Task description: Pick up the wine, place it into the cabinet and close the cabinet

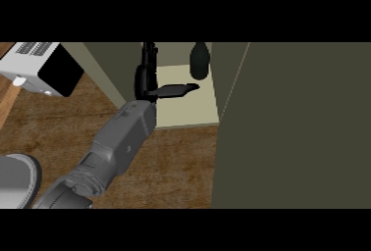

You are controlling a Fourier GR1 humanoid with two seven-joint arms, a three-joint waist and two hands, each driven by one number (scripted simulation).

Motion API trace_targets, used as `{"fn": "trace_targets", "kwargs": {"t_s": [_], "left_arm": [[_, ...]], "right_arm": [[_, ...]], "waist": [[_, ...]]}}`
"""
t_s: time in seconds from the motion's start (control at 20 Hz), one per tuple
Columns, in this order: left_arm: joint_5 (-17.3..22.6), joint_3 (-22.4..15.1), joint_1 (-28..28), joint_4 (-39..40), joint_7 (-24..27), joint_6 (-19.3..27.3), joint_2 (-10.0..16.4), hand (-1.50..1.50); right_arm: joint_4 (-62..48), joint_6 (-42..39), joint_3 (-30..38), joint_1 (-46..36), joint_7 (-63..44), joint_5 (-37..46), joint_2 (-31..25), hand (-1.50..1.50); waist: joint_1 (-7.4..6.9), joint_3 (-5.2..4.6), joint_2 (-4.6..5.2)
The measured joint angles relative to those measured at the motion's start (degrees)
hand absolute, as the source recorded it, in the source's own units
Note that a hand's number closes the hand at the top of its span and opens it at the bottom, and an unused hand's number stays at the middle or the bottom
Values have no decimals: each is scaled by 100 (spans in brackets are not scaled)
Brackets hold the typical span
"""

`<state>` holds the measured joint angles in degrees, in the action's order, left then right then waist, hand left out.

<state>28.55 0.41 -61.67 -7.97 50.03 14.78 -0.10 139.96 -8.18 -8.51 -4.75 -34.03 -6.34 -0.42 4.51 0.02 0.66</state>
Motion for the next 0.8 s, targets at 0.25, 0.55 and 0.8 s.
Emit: {"fn": "trace_targets", "kwargs": {"t_s": [0.25, 0.55, 0.8], "left_arm": [[367, -375, 205, -252, -75, -29, 3, -150], [1011, -1279, 968, -1086, -207, 238, 10, -150], [1477, -2358, 1867, -2317, -310, 846, 10, -150]], "right_arm": [[41, 55, 69, -18, -145, -21, -51, -150], [23, 49, 31, 13, -103, -2, -33, -150], [12, 199, 90, -163, -233, 63, -32, -150]], "waist": [[-3, 2, -41], [-78, -2, -75], [-240, -4, -87]]}}
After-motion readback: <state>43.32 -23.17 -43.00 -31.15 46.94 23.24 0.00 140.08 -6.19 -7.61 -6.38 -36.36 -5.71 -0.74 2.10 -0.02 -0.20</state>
